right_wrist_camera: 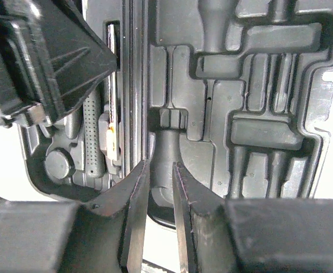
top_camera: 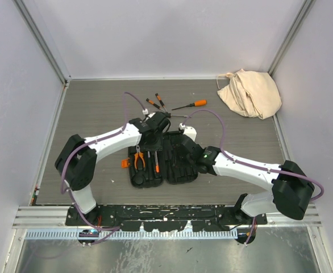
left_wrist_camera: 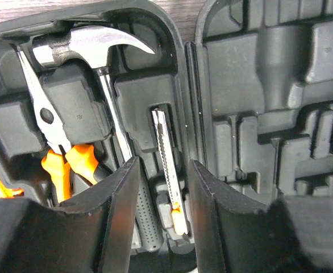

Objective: Sort the tools into containers
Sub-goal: Adjust the utility knife in the storage box.

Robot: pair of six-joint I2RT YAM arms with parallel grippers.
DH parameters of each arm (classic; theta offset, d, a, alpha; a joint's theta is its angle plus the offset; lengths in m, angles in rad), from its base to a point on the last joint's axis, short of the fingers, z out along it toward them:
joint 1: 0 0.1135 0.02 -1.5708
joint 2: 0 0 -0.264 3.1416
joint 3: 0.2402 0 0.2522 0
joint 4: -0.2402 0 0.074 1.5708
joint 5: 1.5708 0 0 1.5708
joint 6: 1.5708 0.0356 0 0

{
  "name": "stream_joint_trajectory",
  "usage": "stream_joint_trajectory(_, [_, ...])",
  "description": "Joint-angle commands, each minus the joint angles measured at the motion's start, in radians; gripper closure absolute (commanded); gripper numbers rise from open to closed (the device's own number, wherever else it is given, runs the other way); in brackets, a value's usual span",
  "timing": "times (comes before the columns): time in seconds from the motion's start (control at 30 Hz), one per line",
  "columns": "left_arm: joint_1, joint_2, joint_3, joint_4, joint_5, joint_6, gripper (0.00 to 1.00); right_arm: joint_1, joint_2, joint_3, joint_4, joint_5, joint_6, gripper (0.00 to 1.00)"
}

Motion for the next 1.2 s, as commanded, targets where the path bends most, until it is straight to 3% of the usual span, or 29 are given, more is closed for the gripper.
stream_joint_trajectory(0.0, [-0.003,-0.079,0.030,0.007,-0.012,0.004,0.60,-0.004,-0.015,0.007,0.042,0.004,0.012,0.71])
stream_joint_trajectory(0.27, [-0.003,-0.037,0.019,0.027,0.016,0.001,0.80,-0.004,-0.012,0.006,0.045,-0.003,0.012,0.71])
stream_joint_trajectory(0.4, [-0.003,-0.028,0.003,0.042,0.026,-0.003,0.84,-0.004,-0.010,0.006,0.045,-0.004,0.011,0.71])
stream_joint_trajectory(1.17, [-0.016,-0.008,-0.032,0.052,0.061,-0.034,0.91,-0.004,0.003,0.011,0.046,-0.011,0.009,0.71])
